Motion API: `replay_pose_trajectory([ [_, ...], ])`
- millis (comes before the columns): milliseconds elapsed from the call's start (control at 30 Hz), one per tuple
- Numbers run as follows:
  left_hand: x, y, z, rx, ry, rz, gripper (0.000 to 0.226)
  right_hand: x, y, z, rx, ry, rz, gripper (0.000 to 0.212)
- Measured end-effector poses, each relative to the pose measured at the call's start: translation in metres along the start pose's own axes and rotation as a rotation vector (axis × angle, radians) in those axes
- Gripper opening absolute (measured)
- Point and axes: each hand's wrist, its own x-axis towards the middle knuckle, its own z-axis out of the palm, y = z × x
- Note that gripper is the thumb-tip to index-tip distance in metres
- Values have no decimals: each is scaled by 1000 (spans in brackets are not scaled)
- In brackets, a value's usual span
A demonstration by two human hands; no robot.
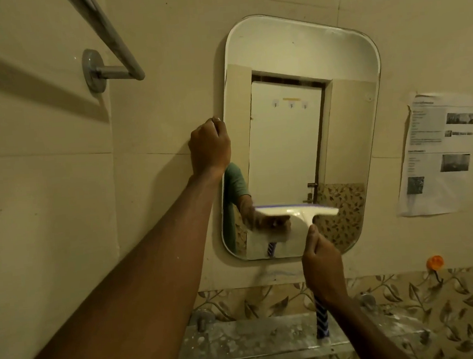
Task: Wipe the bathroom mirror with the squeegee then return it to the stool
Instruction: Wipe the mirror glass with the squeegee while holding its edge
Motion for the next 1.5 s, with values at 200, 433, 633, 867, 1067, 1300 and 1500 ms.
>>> replay_pose_trajectory([
  [200, 0, 0, 0, 8, -19, -14, 39, -60, 46, 19, -60, -102, 212, 45],
  [433, -1, 1, 0, -22, -29, -3, 39, -71, 50, 19, -71, -117, 248, 44],
  [633, -1, 2, -1, -15, -34, -9, 40, -68, 32, 2, -15, -61, 208, 48],
  [867, 4, 0, -5, -61, -93, -53, 46, 54, -69, -22, 144, 20, -100, 47],
  [1067, 5, 6, -17, -240, -232, -212, 55, 128, -140, -31, 185, 38, -188, 40],
  [1300, 6, 11, -23, -260, -283, -233, 57, 15, -67, 10, 62, -107, -88, 39],
  [1500, 0, 18, -28, -235, -290, -241, 52, 0, -67, 8, 14, -103, -76, 41],
])
